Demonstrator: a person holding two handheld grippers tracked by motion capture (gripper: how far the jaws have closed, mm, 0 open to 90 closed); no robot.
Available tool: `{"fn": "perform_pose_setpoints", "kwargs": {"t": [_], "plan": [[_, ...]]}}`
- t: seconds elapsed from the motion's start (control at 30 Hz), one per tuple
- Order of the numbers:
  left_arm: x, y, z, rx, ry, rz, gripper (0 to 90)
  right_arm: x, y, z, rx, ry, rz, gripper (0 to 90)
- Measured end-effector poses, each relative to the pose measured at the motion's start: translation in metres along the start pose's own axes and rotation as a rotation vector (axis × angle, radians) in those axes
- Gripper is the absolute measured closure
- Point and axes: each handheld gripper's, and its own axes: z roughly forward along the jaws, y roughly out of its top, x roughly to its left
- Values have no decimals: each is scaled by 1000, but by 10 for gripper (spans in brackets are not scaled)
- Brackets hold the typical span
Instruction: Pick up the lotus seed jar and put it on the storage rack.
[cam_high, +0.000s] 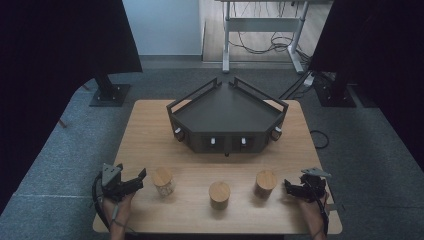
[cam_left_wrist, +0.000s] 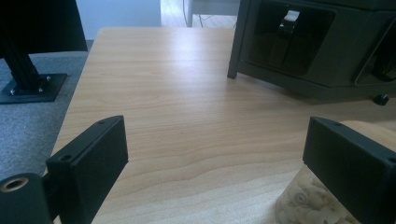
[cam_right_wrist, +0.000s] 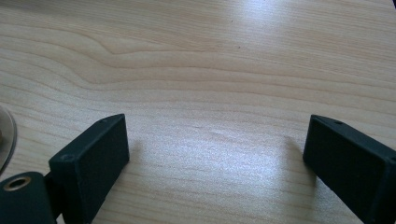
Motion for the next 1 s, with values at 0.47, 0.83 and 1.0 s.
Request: {"fn": "perform_pose_setpoints", "kwargs": {"t": [0.47, 0.83, 1.0], "plan": [[-4, 4, -4, -29, -14, -2, 68, 0, 0, 0, 0, 2, -2, 62], [-10, 7, -5, -39, -24, 14, 69, 0, 0, 0, 0, 3, -3, 62], [-12, 8, -5, -41, -28, 19, 70, 0, 0, 0, 0, 3, -3, 62]]}}
